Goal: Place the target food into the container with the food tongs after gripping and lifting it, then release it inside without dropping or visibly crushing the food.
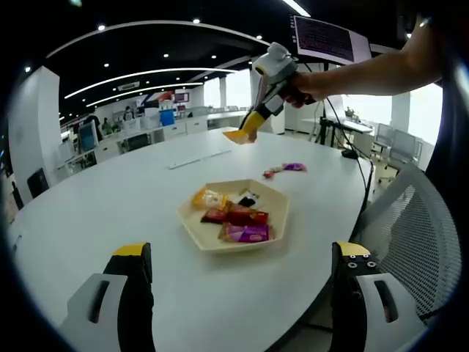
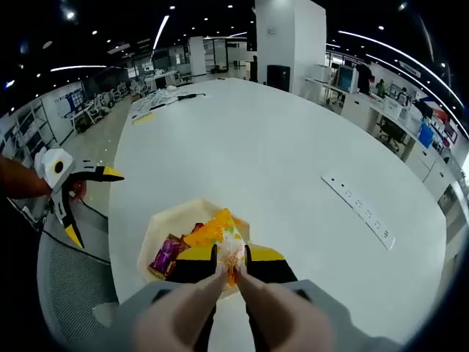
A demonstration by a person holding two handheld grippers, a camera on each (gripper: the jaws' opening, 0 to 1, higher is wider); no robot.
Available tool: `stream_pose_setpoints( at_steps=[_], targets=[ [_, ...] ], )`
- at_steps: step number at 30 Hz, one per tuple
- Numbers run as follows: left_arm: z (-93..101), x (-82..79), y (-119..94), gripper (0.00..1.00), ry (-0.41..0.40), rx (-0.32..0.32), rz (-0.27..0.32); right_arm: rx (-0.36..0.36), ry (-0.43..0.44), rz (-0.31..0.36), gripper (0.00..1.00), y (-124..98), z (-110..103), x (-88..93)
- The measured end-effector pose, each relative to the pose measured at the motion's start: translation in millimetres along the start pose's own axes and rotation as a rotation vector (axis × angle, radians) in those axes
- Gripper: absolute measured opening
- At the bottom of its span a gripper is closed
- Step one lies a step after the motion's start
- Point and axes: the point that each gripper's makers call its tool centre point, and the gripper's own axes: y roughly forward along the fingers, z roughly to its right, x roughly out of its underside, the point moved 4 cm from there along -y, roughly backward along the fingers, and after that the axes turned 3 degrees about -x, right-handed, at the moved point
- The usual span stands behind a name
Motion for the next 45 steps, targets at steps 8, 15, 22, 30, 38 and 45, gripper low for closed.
stream_pose_setpoints(
  at_steps=[8,15,22,30,38,45],
  targets=[
    [-0.5,-1.0,-0.5,0.99,0.001,-0.002,0.006,-0.019,-0.024,0.0,0.14,10.1,-17.6,-14.0],
    [-1.1,-1.8,-0.9,0.99,0.002,-0.006,0.008,-0.036,-0.044,0.007,0.17,14.8,-27.9,-22.1],
    [-1.5,-2.4,-0.9,0.99,0.0,-0.008,0.012,-0.037,-0.055,0.026,0.2,14.9,-30.3,-27.6],
    [-1.5,-2.0,-0.5,0.99,0.0,-0.006,0.01,-0.041,-0.058,0.058,0.21,10.8,-34.0,-28.3],
    [-1.2,-1.5,-0.5,0.99,0.003,-0.006,0.009,-0.049,-0.08,0.08,0.23,4.9,-35.1,-27.3],
    [0.2,-1.9,-0.8,0.99,0.005,-0.002,0.008,-0.05,-0.118,0.06,0.24,-9.8,-31.7,-21.3]
  ],
)
